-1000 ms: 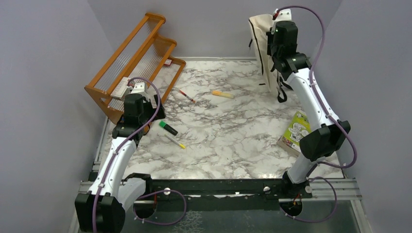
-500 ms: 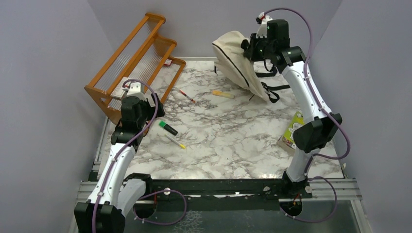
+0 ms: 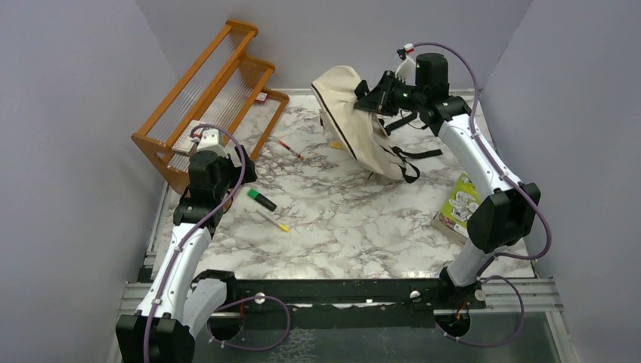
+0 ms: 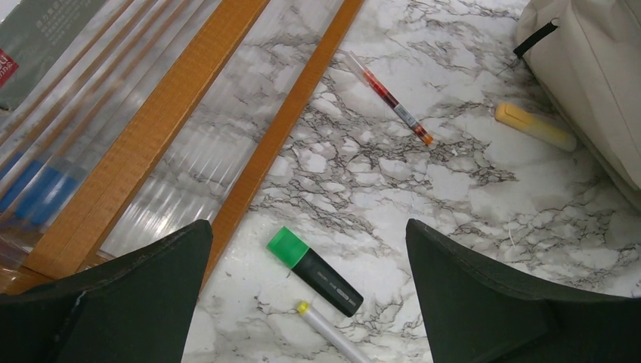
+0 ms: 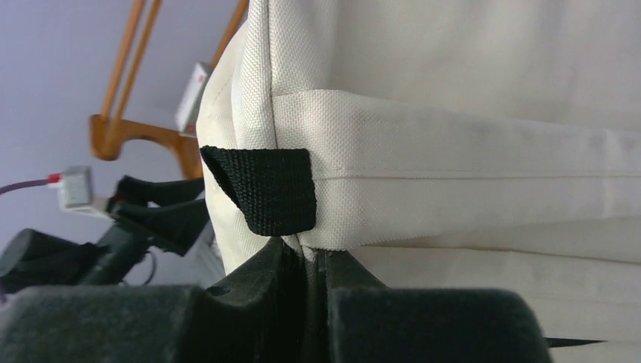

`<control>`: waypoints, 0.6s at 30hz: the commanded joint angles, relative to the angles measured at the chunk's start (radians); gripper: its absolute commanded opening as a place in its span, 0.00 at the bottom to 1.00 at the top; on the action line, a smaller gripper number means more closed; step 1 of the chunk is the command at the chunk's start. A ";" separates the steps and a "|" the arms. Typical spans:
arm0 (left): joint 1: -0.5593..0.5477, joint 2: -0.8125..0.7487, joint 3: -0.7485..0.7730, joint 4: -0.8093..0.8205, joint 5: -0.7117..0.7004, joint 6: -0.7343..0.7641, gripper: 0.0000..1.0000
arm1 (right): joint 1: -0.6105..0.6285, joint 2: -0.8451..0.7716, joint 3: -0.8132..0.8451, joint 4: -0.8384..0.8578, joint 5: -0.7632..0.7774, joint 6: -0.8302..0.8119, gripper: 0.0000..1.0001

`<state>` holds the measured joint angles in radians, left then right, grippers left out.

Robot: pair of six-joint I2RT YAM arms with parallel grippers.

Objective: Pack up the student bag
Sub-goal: Adjust the student bag at the center of the board.

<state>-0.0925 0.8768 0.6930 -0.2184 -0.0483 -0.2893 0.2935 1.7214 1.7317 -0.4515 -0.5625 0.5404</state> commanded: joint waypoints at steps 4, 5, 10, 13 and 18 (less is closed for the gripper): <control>0.007 -0.001 0.010 0.012 0.005 -0.005 0.99 | 0.004 -0.114 -0.152 0.425 -0.143 0.358 0.01; 0.007 0.001 0.010 0.011 0.006 -0.005 0.99 | 0.004 -0.121 -0.168 0.456 -0.134 0.387 0.01; 0.007 0.002 0.013 0.007 0.007 -0.003 0.99 | 0.005 -0.136 -0.215 0.617 -0.106 0.536 0.01; 0.007 0.000 0.013 0.006 0.007 -0.002 0.99 | 0.016 -0.122 -0.204 0.680 -0.087 0.601 0.01; 0.007 -0.001 0.016 0.001 0.005 0.001 0.99 | 0.046 -0.104 -0.204 0.740 -0.049 0.660 0.01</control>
<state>-0.0925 0.8799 0.6930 -0.2195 -0.0483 -0.2905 0.3103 1.6470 1.5074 0.0780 -0.6277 1.0889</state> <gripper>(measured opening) 0.987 0.137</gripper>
